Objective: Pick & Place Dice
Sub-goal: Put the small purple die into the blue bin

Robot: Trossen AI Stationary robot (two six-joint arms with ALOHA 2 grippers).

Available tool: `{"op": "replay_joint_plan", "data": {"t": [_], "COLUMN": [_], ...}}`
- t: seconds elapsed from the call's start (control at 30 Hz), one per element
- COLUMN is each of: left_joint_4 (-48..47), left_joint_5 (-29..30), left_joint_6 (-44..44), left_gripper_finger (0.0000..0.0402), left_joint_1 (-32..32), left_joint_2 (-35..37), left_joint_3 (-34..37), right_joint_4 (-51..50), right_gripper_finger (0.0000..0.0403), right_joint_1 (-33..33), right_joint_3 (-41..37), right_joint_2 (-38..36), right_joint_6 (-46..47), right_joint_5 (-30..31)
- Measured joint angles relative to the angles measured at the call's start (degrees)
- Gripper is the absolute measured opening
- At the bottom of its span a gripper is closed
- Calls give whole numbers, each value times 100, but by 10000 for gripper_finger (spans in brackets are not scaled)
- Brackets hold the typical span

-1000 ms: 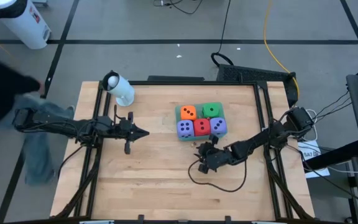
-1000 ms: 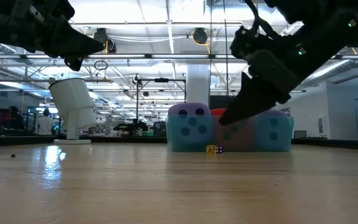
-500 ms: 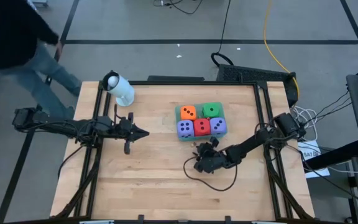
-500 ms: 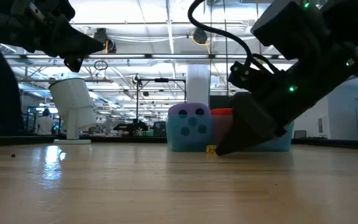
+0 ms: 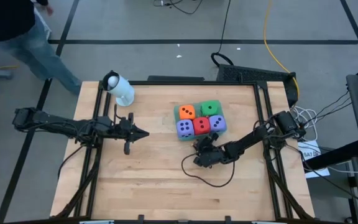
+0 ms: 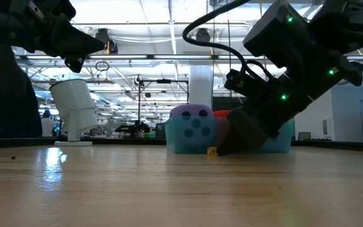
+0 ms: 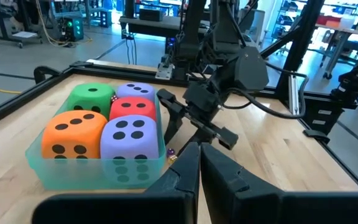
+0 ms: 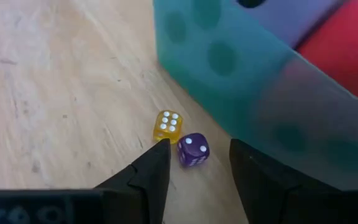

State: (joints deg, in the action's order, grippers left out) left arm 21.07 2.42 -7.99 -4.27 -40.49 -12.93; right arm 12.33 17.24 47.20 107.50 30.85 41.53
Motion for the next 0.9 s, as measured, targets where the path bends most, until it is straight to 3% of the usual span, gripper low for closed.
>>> {"op": "replay_joint_plan", "data": {"t": [0.4, 0.8, 0.9], "left_joint_4": [-21, -23, -25], "left_joint_5": [4, 4, 4], "left_joint_6": [8, -9, -9], "left_gripper_finger": [21, 21, 21], "left_joint_1": [0, 0, 0], "left_joint_2": [0, 2, 0], "left_joint_3": [0, 0, 0], "right_joint_4": [49, 32, 159], "right_gripper_finger": [152, 41, 40], "right_joint_1": [-127, -91, -18], "right_joint_3": [5, -177, -181], "right_joint_2": [-22, -20, -60], "right_joint_6": [-670, -155, -155], "right_joint_5": [-719, -1162, -1170]}}
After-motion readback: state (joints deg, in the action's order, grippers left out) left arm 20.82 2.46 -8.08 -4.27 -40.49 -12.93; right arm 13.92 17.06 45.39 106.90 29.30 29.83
